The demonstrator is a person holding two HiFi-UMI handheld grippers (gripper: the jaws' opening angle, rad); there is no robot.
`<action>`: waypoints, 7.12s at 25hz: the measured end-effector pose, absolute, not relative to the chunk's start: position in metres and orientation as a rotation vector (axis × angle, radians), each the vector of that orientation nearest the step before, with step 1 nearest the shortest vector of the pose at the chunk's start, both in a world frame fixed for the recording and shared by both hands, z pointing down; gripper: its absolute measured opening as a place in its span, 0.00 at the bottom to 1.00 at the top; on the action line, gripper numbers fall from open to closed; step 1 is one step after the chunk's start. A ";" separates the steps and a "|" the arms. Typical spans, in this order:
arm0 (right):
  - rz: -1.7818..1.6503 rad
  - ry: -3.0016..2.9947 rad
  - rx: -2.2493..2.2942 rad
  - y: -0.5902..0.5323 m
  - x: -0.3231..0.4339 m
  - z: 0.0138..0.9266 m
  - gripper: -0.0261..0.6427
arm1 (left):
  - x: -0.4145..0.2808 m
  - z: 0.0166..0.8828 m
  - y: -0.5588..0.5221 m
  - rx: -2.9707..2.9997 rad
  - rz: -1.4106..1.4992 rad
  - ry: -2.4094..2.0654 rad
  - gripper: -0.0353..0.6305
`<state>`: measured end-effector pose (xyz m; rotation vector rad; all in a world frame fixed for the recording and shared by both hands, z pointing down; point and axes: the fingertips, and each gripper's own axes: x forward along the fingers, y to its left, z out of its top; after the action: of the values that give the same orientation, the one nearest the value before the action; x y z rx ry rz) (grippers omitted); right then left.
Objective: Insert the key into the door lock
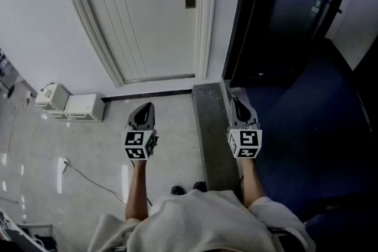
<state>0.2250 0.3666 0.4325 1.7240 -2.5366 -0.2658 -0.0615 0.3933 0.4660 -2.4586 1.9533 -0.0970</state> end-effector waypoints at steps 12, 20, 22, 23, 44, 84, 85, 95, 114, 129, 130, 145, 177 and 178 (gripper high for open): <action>-0.255 -2.588 1.701 0.362 0.234 0.431 0.08 | -0.045 0.464 0.393 -2.444 -0.093 1.965 0.08; -0.247 -2.611 1.666 0.354 0.246 0.438 0.08 | -0.029 0.467 0.390 -2.425 -0.102 1.981 0.08; -0.245 -2.613 1.659 0.352 0.249 0.439 0.08 | -0.025 0.470 0.389 -2.425 -0.105 1.990 0.08; -0.244 -2.615 1.654 0.350 0.250 0.439 0.08 | -0.023 0.471 0.388 -2.425 -0.106 1.994 0.08; -0.212 -2.612 1.562 0.217 0.210 0.455 0.08 | -0.047 0.494 0.258 -2.472 -0.103 2.022 0.08; -0.202 -2.464 1.707 -0.168 0.066 0.429 0.08 | -0.188 0.466 -0.164 -2.624 -0.112 1.834 0.08; -0.203 -2.468 1.706 -0.178 0.067 0.429 0.08 | -0.187 0.467 -0.173 -2.621 -0.115 1.836 0.08; -0.226 -2.544 1.627 -0.297 0.067 0.418 0.08 | -0.180 0.454 -0.275 -2.555 -0.123 1.904 0.08; -0.262 -2.717 1.452 -0.438 0.061 0.395 0.08 | -0.151 0.434 -0.420 -2.460 -0.116 1.977 0.08; -0.208 -2.647 1.502 -0.449 0.052 0.416 0.08 | -0.159 0.451 -0.434 -2.540 -0.168 1.909 0.08; -0.206 -2.639 1.511 -0.446 0.050 0.417 0.08 | -0.159 0.452 -0.434 -2.553 -0.173 1.895 0.08; -0.307 -2.579 1.568 -0.431 0.029 0.386 0.08 | -0.168 0.443 -0.423 -2.622 -0.163 1.775 0.08; -1.258 -1.839 1.226 -0.438 0.011 0.364 0.08 | -0.167 0.447 -0.423 -2.653 -0.128 1.767 0.08; -1.286 -1.806 1.211 -0.438 0.010 0.366 0.08 | -0.166 0.446 -0.423 -2.651 -0.121 1.763 0.08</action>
<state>0.0101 -0.4382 0.3662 1.2112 -1.8060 -1.2860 -0.1665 -0.4233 0.4459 -2.6507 1.7626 -0.1213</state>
